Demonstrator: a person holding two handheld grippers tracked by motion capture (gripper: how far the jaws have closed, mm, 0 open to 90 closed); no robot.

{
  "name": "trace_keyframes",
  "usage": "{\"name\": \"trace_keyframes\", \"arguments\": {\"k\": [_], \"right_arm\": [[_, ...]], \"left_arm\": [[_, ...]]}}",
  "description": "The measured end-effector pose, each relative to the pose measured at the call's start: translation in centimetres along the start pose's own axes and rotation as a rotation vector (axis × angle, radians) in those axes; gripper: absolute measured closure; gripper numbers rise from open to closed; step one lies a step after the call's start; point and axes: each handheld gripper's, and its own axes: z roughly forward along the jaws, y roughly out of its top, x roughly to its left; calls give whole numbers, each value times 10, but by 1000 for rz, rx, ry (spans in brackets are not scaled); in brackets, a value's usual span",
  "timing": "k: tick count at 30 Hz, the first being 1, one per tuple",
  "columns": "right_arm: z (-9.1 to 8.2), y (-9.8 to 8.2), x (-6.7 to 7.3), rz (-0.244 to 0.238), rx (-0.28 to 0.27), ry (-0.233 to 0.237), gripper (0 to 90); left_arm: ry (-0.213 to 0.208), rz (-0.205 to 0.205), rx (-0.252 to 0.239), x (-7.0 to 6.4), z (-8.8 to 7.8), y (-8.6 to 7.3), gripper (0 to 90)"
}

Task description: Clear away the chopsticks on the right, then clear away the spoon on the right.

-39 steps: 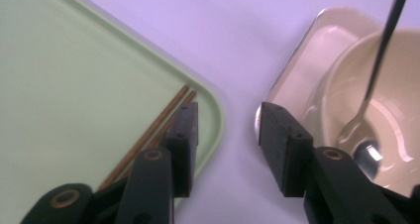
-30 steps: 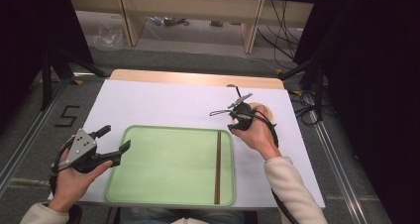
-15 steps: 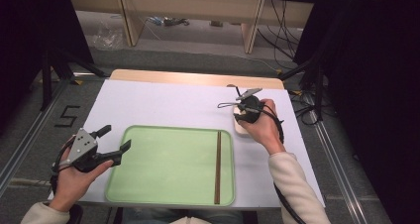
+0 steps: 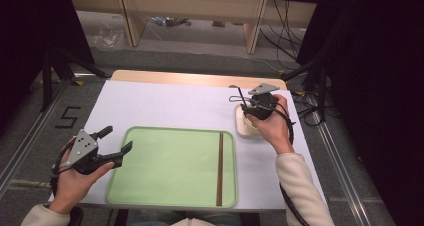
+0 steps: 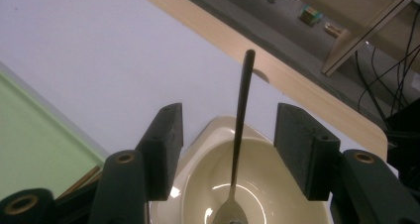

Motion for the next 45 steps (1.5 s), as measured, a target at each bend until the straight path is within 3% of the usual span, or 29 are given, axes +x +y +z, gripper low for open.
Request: {"name": "trace_keyframes", "arguments": {"k": [2,3,4,5,9,11,21,27,39,43,45], "right_arm": [[-3,1,-1,16,-24,-12,445],[-4,1,-3,2,-17,-20,437],[-4,1,-1,41,-8,-22,437],[-1,-1,-2,19,-6,-17,425],[3,0,-4,31,-1,-11,416],[6,-1,-8,6,-14,-9,417],[11,-9,-17,25,15,-13,425],[16,-12,-21,7,33,-15,427],[30,-7,-26,-11,60,-7,431],[34,-4,-24,12,81,-5,428],[36,-4,-26,-4,75,2,431]], "left_arm": [[-4,2,0,0,-2,0,186],[-4,-3,-3,0,-3,0,186],[-5,-6,-13,0,-4,0,186],[-4,7,-14,0,-4,1,187],[-5,6,-11,0,-4,0,188],[-1,8,-12,0,-5,0,188],[-20,0,-12,1,-2,1,188],[-22,1,-18,-1,-2,2,187],[-23,3,-11,-1,-1,1,188],[-23,1,-14,-1,-1,1,188],[-22,4,-14,-1,-2,1,188]]}}
